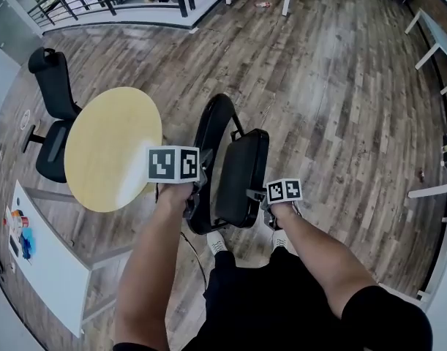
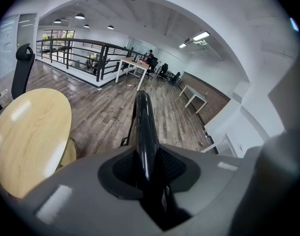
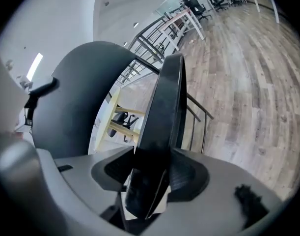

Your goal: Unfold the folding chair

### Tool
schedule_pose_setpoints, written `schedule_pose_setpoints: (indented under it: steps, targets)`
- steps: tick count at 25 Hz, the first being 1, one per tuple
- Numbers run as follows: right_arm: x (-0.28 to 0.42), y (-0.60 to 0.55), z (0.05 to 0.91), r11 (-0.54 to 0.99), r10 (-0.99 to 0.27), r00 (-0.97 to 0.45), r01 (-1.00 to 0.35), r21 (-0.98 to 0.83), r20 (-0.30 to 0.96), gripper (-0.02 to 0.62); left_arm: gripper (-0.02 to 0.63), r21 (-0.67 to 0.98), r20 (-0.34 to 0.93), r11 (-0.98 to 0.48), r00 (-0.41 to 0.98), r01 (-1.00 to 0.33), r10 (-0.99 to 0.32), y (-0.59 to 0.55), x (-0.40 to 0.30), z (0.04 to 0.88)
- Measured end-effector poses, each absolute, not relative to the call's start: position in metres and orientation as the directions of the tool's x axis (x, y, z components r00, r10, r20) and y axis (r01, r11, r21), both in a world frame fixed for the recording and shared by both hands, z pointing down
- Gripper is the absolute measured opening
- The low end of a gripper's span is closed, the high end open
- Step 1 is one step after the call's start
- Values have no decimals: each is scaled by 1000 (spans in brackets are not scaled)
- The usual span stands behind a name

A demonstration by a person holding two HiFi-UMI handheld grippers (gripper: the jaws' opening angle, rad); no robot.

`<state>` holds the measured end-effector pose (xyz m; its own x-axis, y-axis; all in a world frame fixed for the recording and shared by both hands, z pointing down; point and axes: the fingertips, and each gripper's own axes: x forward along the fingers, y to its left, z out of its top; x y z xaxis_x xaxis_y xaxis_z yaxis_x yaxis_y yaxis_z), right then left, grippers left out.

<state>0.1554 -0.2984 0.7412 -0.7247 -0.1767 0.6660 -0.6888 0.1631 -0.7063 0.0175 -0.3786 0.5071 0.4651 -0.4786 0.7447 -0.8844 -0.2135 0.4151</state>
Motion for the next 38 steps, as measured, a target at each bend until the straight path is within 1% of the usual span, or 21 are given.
schedule_pose_setpoints:
  steps: [9, 13, 19, 24, 30, 34, 38]
  targets:
    - [233, -283, 784, 88, -175, -770, -633, -769, 614, 215, 91, 467, 716, -218, 512, -857, -475, -375, 15, 528]
    - [250, -282, 801, 71, -186, -782, -614, -786, 594, 215, 92, 478, 710, -210, 516, -853, -478, -376, -5, 539]
    - [277, -277, 828, 45, -184, -809, -574, -817, 558, 216, 101, 404, 746, -211, 454, -890, -487, -381, -38, 566]
    - [299, -272, 851, 22, -171, -854, -502, -864, 492, 215, 104, 451, 726, -205, 490, -869, -483, -383, -57, 587]
    - [319, -269, 880, 18, -162, -880, -456, -890, 447, 216, 107, 473, 709, -205, 508, -857, -490, -384, -78, 612]
    - [340, -267, 902, 10, -153, -885, -447, -895, 440, 216, 112, 441, 719, -205, 480, -874, -502, -386, -82, 627]
    - [369, -262, 931, -13, -159, -853, -501, -865, 497, 225, 112, 372, 748, -208, 425, -905, -509, -383, -73, 643]
